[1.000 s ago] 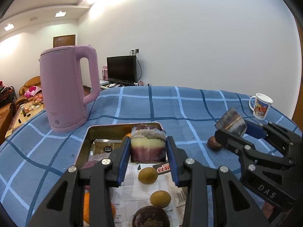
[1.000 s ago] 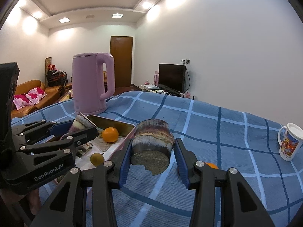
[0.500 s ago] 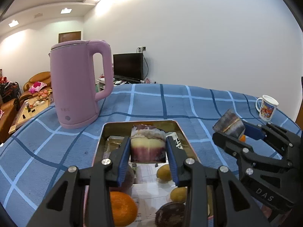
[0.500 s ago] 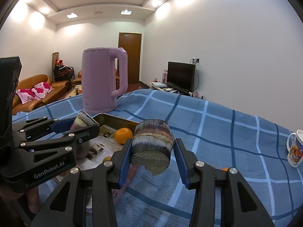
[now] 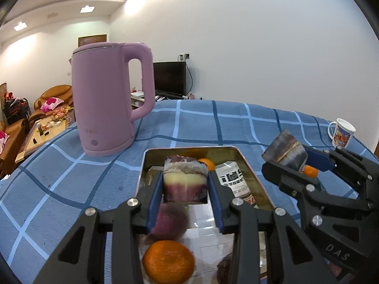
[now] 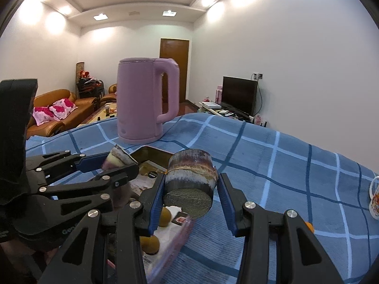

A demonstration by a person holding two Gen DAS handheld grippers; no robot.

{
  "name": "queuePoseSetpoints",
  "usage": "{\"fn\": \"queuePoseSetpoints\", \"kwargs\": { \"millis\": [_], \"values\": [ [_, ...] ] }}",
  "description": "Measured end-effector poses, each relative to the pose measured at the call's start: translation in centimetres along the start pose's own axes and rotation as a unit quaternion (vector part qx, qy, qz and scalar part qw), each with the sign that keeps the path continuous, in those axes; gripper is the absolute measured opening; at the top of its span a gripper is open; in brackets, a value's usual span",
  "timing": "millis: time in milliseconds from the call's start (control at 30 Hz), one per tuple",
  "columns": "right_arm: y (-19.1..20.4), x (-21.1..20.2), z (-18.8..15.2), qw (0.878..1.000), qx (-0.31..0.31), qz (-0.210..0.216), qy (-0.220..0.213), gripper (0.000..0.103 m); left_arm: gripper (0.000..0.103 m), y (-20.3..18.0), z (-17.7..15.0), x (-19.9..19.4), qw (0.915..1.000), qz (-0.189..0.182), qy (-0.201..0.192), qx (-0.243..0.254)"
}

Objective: Organize fruits
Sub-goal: 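Lower the left gripper's taro slice into the tin tray while the right releases its slice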

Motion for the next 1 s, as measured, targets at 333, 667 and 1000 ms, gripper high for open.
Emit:
{"fn": "queuePoseSetpoints", "kwargs": {
  "millis": [333, 667, 1000],
  "values": [
    [1.7, 2.4, 0.2, 0.999, -0.010, 0.035, 0.030, 0.046, 0.039, 1.2, 0.2, 0.8, 0.9998, 0.012, 0.016, -0.002],
    [2.0, 4.2, -0.6, 0.995, -0.009, 0.063, 0.071, 0.046, 0.039, 1.6, 0.1, 1.5, 0.9991, 0.019, 0.036, 0.009],
    [0.8, 3.3, -0.5, 0.996, 0.003, 0.069, 0.060, 0.059, 0.071, 1.8, 0.5, 0.9, 0.9990, 0.026, 0.036, -0.007]
  ]
}}
Point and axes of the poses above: each gripper's, at about its wrist camera, not at the fingertips, and x roughly the way its jaws point, y to its left, z to its top, the point moved 2 cm from there along x, roughly the way its jaws point, and after that the axes turned 9 degrees about -x, right-handed, at the moved point
